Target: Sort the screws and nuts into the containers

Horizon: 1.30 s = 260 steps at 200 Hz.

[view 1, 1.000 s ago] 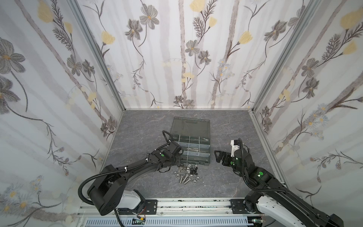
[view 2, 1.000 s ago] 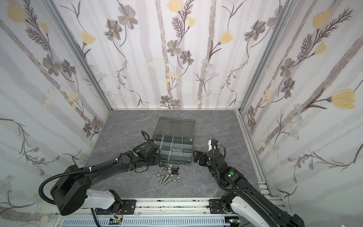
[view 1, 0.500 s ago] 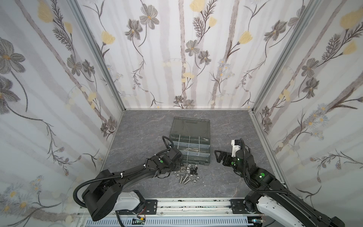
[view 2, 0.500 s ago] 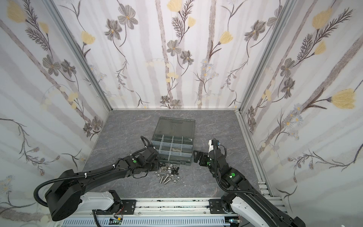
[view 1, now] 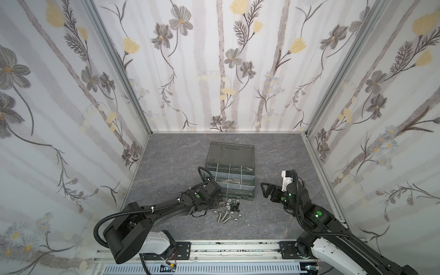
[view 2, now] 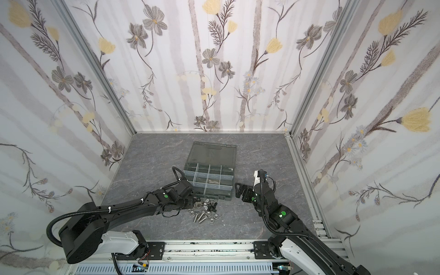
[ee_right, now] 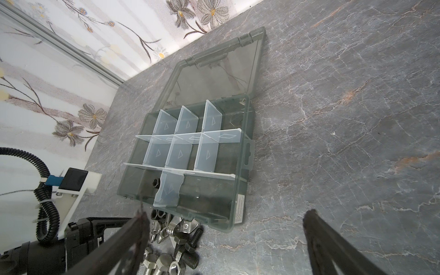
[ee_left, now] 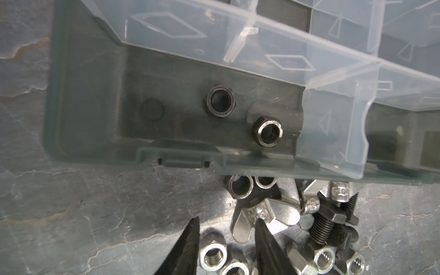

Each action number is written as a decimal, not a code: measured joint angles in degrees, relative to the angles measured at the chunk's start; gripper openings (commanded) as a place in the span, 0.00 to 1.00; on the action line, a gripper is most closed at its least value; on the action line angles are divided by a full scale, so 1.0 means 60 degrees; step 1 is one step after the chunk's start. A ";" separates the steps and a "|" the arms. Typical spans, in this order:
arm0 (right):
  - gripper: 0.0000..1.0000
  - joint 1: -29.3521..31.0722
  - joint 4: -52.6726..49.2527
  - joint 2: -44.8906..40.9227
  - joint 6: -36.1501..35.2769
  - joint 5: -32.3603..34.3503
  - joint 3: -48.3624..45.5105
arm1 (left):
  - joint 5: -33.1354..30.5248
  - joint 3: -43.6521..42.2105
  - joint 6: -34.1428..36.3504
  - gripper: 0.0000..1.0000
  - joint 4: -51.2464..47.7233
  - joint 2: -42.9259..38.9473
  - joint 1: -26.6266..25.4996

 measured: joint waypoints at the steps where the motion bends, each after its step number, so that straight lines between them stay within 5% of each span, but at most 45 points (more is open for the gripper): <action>1: 1.00 0.0000 0.0000 0.0004 0.0000 0.0000 0.0000 | 0.0000 0.0004 0.0004 0.41 0.0000 0.0007 0.0000; 260: 1.00 0.0018 -0.0357 -0.0219 0.0353 0.0113 -0.0015 | -0.0382 0.0506 0.0612 0.39 0.0353 0.1504 0.0000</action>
